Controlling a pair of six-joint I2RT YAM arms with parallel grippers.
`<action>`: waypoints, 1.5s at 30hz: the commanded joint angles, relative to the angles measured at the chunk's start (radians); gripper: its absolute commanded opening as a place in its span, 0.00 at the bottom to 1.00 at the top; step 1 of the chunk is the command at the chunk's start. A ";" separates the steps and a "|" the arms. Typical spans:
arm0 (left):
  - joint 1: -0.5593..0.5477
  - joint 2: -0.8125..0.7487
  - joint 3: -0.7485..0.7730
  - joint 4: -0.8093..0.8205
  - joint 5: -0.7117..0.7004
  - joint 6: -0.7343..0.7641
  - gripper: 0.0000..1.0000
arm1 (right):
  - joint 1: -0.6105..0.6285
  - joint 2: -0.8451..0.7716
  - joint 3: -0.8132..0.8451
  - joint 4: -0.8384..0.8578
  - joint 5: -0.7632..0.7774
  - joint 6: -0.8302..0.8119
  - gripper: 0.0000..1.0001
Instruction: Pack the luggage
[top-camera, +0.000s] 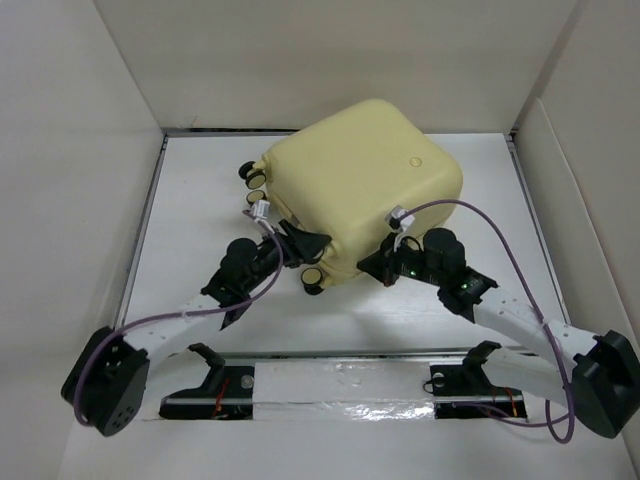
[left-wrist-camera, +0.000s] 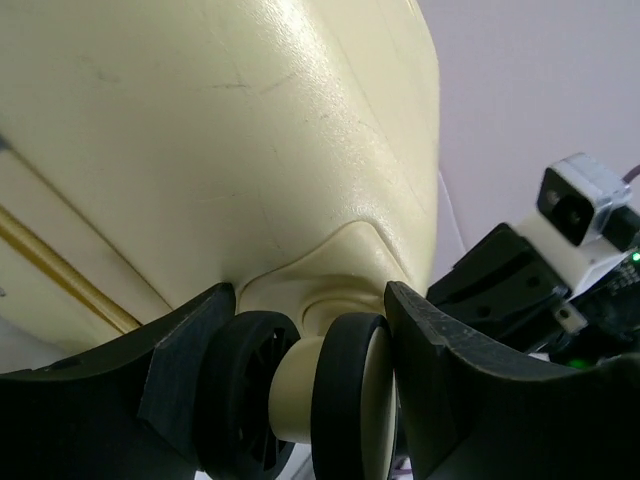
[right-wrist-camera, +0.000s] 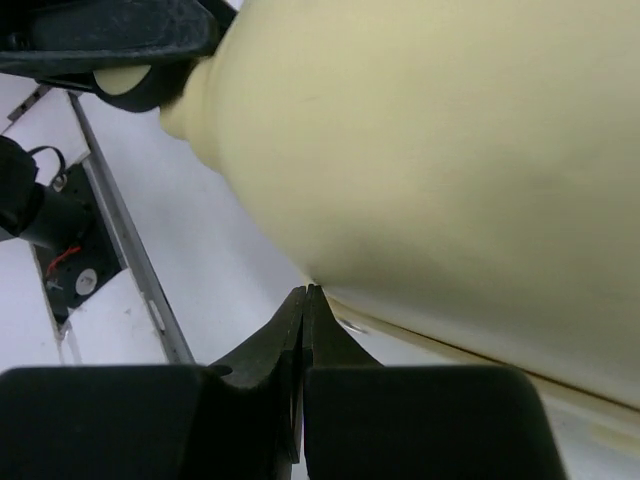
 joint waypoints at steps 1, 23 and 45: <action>-0.081 0.130 0.058 0.165 0.016 0.009 0.00 | 0.050 -0.023 -0.055 0.050 0.111 0.014 0.00; -0.169 0.186 0.083 0.316 0.071 -0.071 0.00 | -0.117 -0.054 -0.304 0.438 0.113 0.100 0.58; -0.169 0.038 0.129 0.162 0.047 -0.059 0.00 | -0.099 -0.057 -0.337 0.406 0.100 0.085 0.60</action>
